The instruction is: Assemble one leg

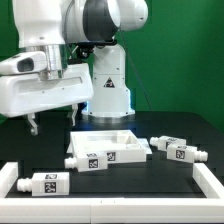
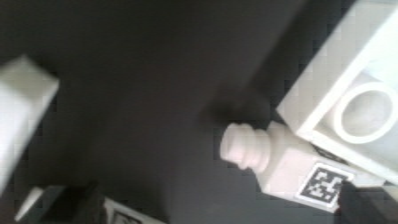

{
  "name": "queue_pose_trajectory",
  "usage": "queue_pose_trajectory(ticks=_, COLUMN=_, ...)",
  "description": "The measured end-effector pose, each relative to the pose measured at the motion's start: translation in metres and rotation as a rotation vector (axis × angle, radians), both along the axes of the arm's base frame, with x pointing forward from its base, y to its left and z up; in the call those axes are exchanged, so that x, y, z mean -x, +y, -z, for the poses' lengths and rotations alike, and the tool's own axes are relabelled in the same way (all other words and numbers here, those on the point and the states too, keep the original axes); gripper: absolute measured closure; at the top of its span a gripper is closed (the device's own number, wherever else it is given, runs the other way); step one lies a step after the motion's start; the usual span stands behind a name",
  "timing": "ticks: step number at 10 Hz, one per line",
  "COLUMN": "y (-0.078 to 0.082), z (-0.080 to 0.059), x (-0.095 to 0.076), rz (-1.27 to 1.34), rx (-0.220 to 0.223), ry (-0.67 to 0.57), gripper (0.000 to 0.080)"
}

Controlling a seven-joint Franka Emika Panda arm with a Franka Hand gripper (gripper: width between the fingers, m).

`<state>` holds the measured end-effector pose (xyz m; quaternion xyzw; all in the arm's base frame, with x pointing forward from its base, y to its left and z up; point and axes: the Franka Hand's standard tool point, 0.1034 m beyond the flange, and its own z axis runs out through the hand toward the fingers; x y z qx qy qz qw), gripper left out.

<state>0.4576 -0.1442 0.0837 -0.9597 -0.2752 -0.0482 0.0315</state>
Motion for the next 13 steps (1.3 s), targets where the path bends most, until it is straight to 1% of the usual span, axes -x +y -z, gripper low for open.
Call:
queue_pose_trajectory(ticks=1, y=0.001, z=0.000, x=0.019, rz=0.184, rx=0.005, ry=-0.020, gripper=0.0151)
queue_pose_trajectory(ticks=2, y=0.002, z=0.004, x=0.032, rz=0.284, rx=-0.006, ry=-0.006, gripper=0.0151)
queue_pose_trajectory(ticks=3, y=-0.001, z=0.005, x=0.032, rz=0.357, rx=-0.029, ry=0.008, gripper=0.0151)
queue_pose_trajectory(ticks=5, y=0.000, z=0.005, x=0.031, rz=0.358, rx=-0.029, ry=0.008, gripper=0.0150)
queue_pose_trajectory(ticks=6, y=0.003, z=0.006, x=0.032, rz=0.389, rx=-0.030, ry=0.012, gripper=0.0151)
queue_pose_trajectory(ticks=7, y=0.020, z=0.010, x=0.035, rz=0.447, rx=-0.030, ry=0.033, gripper=0.0151)
queue_pose_trajectory(ticks=8, y=0.035, z=0.020, x=0.040, rz=0.482, rx=-0.033, ry=0.055, gripper=0.0151)
queue_pose_trajectory(ticks=10, y=0.029, z=0.048, x=0.051, rz=0.508, rx=-0.022, ry=0.025, gripper=0.0151)
queue_pose_trajectory(ticks=12, y=0.031, z=0.047, x=0.050, rz=0.503, rx=-0.026, ry=0.034, gripper=0.0150)
queue_pose_trajectory(ticks=13, y=0.031, z=0.049, x=0.051, rz=0.503, rx=-0.026, ry=0.038, gripper=0.0151)
